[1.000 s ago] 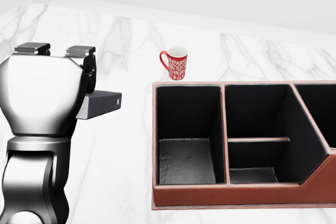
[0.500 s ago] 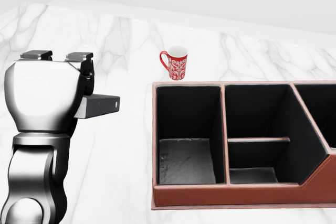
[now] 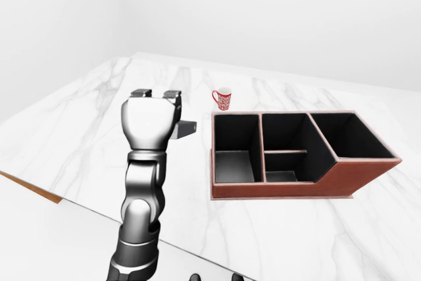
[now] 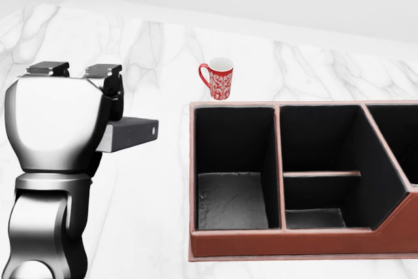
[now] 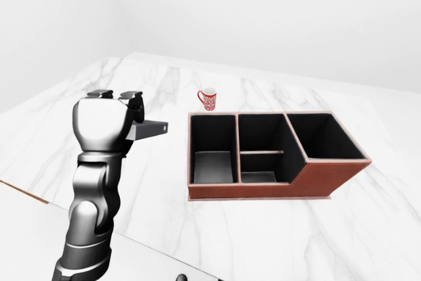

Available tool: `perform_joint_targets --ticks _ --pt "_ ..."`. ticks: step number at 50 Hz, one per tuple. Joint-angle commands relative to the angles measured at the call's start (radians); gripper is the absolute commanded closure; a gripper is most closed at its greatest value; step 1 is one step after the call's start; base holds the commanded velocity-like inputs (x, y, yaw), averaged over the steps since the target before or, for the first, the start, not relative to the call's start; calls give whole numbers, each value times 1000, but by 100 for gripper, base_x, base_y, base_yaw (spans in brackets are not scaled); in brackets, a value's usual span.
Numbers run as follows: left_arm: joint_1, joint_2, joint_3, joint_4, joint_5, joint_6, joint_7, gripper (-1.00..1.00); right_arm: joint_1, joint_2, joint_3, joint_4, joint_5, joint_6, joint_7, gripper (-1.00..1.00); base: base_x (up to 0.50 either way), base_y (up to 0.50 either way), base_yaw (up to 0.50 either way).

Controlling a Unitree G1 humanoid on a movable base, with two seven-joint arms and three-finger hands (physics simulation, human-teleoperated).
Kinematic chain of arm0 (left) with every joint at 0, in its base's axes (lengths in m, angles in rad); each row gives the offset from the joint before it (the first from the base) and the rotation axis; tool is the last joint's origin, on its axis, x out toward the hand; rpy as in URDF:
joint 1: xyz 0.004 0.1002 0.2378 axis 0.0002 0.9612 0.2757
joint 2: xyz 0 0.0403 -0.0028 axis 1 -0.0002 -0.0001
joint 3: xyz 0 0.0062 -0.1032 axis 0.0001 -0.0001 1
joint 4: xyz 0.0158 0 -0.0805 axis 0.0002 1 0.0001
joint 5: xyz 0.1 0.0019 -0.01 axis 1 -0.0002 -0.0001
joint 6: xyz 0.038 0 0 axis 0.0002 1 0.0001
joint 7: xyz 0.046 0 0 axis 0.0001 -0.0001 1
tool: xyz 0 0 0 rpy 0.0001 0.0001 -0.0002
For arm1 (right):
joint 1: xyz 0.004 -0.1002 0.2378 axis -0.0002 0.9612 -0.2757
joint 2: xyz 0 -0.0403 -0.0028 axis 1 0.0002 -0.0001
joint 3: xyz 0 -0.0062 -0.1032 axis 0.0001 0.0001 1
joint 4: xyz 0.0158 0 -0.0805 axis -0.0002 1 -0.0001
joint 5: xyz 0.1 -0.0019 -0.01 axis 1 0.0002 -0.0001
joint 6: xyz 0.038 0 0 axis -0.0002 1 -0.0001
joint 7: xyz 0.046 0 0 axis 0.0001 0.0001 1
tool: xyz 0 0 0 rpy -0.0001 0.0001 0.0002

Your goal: Pick up the book and place it in the left compartment of the caddy.

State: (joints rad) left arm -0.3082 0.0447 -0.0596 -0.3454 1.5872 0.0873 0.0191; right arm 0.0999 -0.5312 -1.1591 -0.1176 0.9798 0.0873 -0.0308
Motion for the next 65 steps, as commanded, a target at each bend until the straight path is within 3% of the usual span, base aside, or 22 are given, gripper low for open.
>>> perform_joint_targets --ticks 1,11,36,45,55,57,63,65 --pt "4 -42 -34 -155 39 0 -53 100 2 -3 -6 -10 8 0 -4 -100 0 0 0" --pt "-23 -78 -60 -212 74 0 -110 100 -1 -1 -2 -7 6 0 1 -100 0 0 0" --pt "-144 -190 -158 -121 194 0 -141 100 3 4 -2 -8 9 0 11 -100 0 0 0" --pt "-149 -233 -199 -88 246 -28 -139 100 2 3 0 -9 7 0 10 -100 0 0 0" --pt "-158 -262 -218 -9 265 -38 -138 100 3 -3 -11 -17 18 0 4 -100 0 0 0" --pt "-173 -259 -221 42 270 -52 -154 100 5 1 -11 -20 18 0 6 -100 0 0 0" --pt "-238 -287 -212 120 277 -37 -157 100 4 -8 -20 -26 25 0 -5 -100 0 0 0" --pt "-250 -285 -215 149 276 -46 -159 100 4 -1 -16 -24 19 0 2 -100 0 0 0"
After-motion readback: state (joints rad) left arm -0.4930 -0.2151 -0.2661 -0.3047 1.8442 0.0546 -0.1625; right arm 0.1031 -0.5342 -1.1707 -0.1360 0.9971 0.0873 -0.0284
